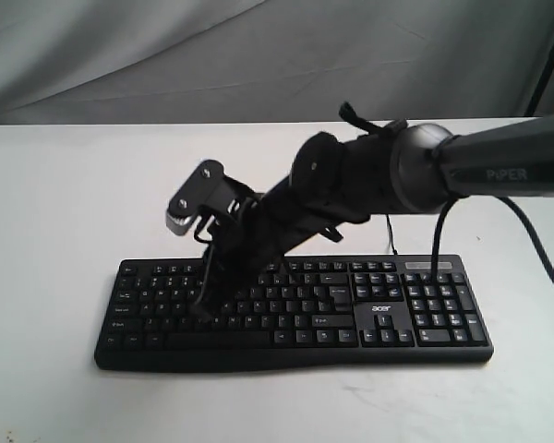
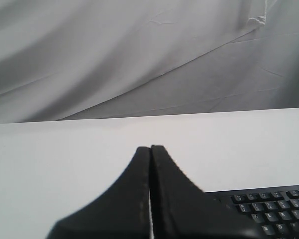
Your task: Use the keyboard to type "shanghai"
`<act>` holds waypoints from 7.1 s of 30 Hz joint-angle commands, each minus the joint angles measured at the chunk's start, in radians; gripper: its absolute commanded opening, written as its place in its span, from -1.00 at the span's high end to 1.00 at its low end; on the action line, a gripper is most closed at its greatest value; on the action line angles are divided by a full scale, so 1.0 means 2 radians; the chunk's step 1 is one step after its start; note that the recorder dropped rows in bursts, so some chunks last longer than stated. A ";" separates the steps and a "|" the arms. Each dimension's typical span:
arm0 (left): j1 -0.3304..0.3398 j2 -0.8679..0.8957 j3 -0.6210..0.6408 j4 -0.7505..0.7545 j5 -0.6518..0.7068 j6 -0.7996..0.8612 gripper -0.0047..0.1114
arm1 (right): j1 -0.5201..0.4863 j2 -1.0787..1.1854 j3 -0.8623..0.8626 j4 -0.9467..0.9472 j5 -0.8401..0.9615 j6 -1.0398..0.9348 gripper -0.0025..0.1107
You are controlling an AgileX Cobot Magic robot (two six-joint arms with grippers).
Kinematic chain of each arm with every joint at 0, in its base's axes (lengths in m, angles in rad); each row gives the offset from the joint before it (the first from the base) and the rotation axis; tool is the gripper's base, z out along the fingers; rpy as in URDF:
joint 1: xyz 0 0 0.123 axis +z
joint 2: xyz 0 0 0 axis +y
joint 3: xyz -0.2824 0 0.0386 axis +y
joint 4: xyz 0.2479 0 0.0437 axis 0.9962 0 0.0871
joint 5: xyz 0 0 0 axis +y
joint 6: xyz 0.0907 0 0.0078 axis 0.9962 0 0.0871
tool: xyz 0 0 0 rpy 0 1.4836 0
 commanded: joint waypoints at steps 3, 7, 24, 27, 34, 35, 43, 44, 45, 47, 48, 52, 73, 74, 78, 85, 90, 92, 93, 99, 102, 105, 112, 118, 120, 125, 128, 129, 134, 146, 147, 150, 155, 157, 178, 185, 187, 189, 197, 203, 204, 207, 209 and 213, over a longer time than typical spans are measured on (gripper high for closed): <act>-0.003 -0.001 0.001 -0.001 -0.003 -0.001 0.92 | 0.028 0.036 -0.096 -0.022 0.040 0.029 0.96; -0.003 -0.001 0.001 -0.001 -0.003 -0.001 0.92 | 0.041 0.082 -0.153 -0.052 0.073 0.062 0.96; -0.003 -0.001 0.001 -0.001 -0.003 -0.001 0.92 | 0.051 0.118 -0.183 -0.064 0.082 0.072 0.96; -0.003 -0.001 0.001 -0.001 -0.003 -0.001 0.92 | 0.052 0.124 -0.183 -0.062 0.085 0.072 0.96; -0.003 -0.001 0.001 -0.001 -0.003 -0.001 0.92 | 0.055 0.125 -0.184 -0.064 0.083 0.072 0.96; -0.003 -0.001 0.001 -0.001 -0.003 -0.001 0.92 | 0.055 0.125 -0.184 -0.064 0.083 0.072 0.96; -0.003 -0.001 0.001 -0.001 -0.003 -0.001 0.92 | 0.055 0.132 -0.184 -0.067 0.083 0.073 0.96; -0.003 -0.001 0.001 -0.001 -0.003 -0.001 0.92 | 0.055 0.132 -0.184 -0.067 0.084 0.074 0.96; -0.003 -0.001 0.001 -0.001 -0.003 -0.001 0.92 | 0.055 0.132 -0.184 -0.067 0.087 0.074 0.96; -0.003 -0.001 0.001 -0.001 -0.003 -0.001 0.92 | 0.055 0.132 -0.184 -0.067 0.090 0.075 0.96; -0.003 -0.001 0.001 -0.001 -0.003 -0.001 0.92 | 0.055 0.132 -0.184 -0.067 0.090 0.075 0.96; -0.003 -0.001 0.001 -0.001 -0.003 -0.001 0.92 | 0.055 0.125 -0.184 -0.068 0.090 0.076 0.96; -0.003 -0.001 0.001 -0.001 -0.003 -0.001 0.92 | 0.021 -0.055 0.057 -0.127 -0.004 0.151 0.96; -0.003 -0.001 0.001 -0.001 -0.003 -0.001 0.92 | 0.021 -0.050 0.057 -0.122 -0.006 0.148 0.96; -0.003 -0.001 0.001 -0.001 -0.003 -0.001 0.92 | 0.021 -0.035 0.057 -0.107 -0.013 0.135 0.96; -0.003 -0.001 0.001 -0.001 -0.003 -0.001 0.92 | 0.021 -0.013 0.057 -0.103 -0.016 0.135 0.96; -0.003 -0.001 0.001 -0.001 -0.003 -0.001 0.92 | 0.021 -0.013 0.057 -0.103 -0.019 0.135 0.96; -0.003 -0.001 0.001 -0.001 -0.003 -0.001 0.92 | 0.021 -0.013 0.057 -0.103 -0.019 0.135 0.96; -0.003 -0.001 0.001 -0.001 -0.003 -0.001 0.92 | 0.021 -0.009 0.057 -0.104 -0.018 0.135 0.96; -0.003 -0.001 0.001 -0.001 -0.003 -0.001 0.92 | 0.021 0.001 0.055 -0.104 -0.019 0.135 0.96; -0.003 -0.001 0.001 -0.001 -0.003 -0.001 0.92 | 0.021 -0.009 0.043 -0.107 -0.012 0.135 0.96; -0.003 -0.001 0.001 -0.001 -0.003 -0.001 0.92 | 0.021 -0.013 0.025 -0.115 -0.005 0.135 0.96; -0.003 -0.001 0.001 -0.001 -0.003 -0.001 0.92 | 0.021 -0.002 -0.010 -0.124 0.005 0.136 0.96; -0.003 -0.001 0.001 -0.001 -0.003 -0.001 0.92 | 0.021 0.026 -0.028 -0.124 0.012 0.136 0.96; -0.003 -0.001 0.001 -0.001 -0.003 -0.001 0.92 | 0.021 0.027 -0.028 -0.121 0.013 0.136 0.96; -0.003 -0.001 0.001 -0.001 -0.003 -0.001 0.92 | 0.021 0.027 -0.028 -0.123 0.014 0.136 0.96; -0.003 -0.001 0.001 -0.001 -0.003 -0.001 0.92 | 0.021 0.030 -0.028 -0.122 0.014 0.135 0.96; -0.003 -0.001 0.001 -0.001 -0.003 -0.001 0.92 | 0.021 0.031 -0.028 -0.121 0.014 0.135 0.96; -0.003 -0.001 0.001 -0.001 -0.003 -0.001 0.92 | 0.021 0.035 -0.028 -0.121 0.013 0.135 0.96; -0.003 -0.001 0.001 -0.001 -0.003 -0.001 0.92 | 0.021 0.031 -0.027 -0.121 0.015 0.134 0.96; -0.003 -0.001 0.001 -0.001 -0.003 -0.001 0.92 | 0.021 0.029 -0.027 -0.125 0.015 0.134 0.96; -0.003 -0.001 0.001 -0.001 -0.003 -0.001 0.92 | 0.021 0.013 -0.027 -0.126 0.016 0.134 0.96; -0.003 -0.001 0.001 -0.001 -0.003 -0.001 0.92 | 0.020 -0.003 -0.027 -0.151 0.025 0.156 0.96; -0.003 -0.001 0.001 -0.001 -0.003 -0.001 0.92 | 0.015 -0.003 -0.027 -0.152 0.036 0.161 0.96; -0.003 -0.001 0.001 -0.001 -0.003 -0.001 0.92 | 0.007 0.011 -0.001 -0.141 0.011 0.157 0.96; -0.003 -0.001 0.001 -0.001 -0.003 -0.001 0.92 | 0.007 0.022 -0.001 -0.123 0.012 0.144 0.96; -0.003 -0.001 0.001 -0.001 -0.003 -0.001 0.92 | 0.007 0.022 -0.001 -0.123 0.013 0.144 0.96; -0.003 -0.001 0.001 -0.001 -0.003 -0.001 0.92 | 0.007 0.022 -0.001 -0.122 0.015 0.144 0.96; -0.003 -0.001 0.001 -0.001 -0.003 -0.001 0.92 | 0.007 0.021 -0.001 -0.121 0.015 0.144 0.96; -0.003 -0.001 0.001 -0.001 -0.003 -0.001 0.92 | 0.012 0.011 -0.061 -0.140 0.051 0.148 0.96; -0.003 -0.001 0.001 -0.001 -0.003 -0.001 0.92 | 0.016 0.013 -0.072 -0.146 0.054 0.151 0.96; -0.003 -0.001 0.001 -0.001 -0.003 -0.001 0.92 | 0.039 0.046 -0.128 -0.149 0.069 0.154 0.96; -0.003 -0.001 0.001 -0.001 -0.003 -0.001 0.92 | 0.051 0.080 -0.175 -0.148 0.092 0.156 0.96; -0.003 -0.001 0.001 -0.001 -0.003 -0.001 0.92 | 0.057 0.129 -0.237 -0.148 0.134 0.162 0.96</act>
